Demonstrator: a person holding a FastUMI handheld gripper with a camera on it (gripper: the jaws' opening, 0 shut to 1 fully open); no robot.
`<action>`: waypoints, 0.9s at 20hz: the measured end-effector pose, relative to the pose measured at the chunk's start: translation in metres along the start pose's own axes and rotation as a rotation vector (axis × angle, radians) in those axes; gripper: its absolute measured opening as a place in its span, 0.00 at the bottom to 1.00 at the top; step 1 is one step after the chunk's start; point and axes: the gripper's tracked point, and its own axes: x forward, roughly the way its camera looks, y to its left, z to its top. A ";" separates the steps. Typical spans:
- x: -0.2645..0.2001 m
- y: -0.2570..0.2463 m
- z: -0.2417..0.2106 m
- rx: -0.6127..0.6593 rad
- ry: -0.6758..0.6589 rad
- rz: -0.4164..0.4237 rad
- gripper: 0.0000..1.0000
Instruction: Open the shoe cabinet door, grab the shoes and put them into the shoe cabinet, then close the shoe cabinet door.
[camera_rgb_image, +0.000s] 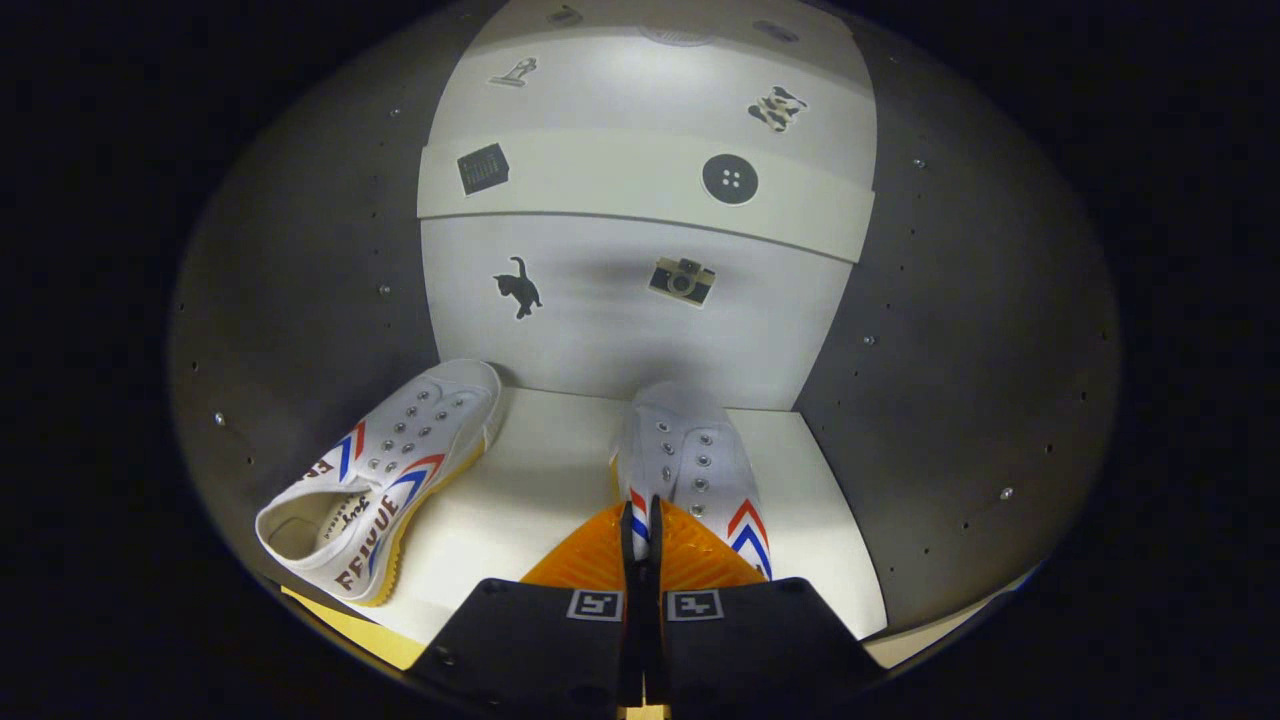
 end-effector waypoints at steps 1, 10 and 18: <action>0.001 0.000 0.000 0.002 0.002 -0.002 0.03; -0.044 -0.010 0.014 0.034 -0.104 -0.034 0.70; -0.163 -0.019 0.035 0.052 -0.372 -0.063 0.98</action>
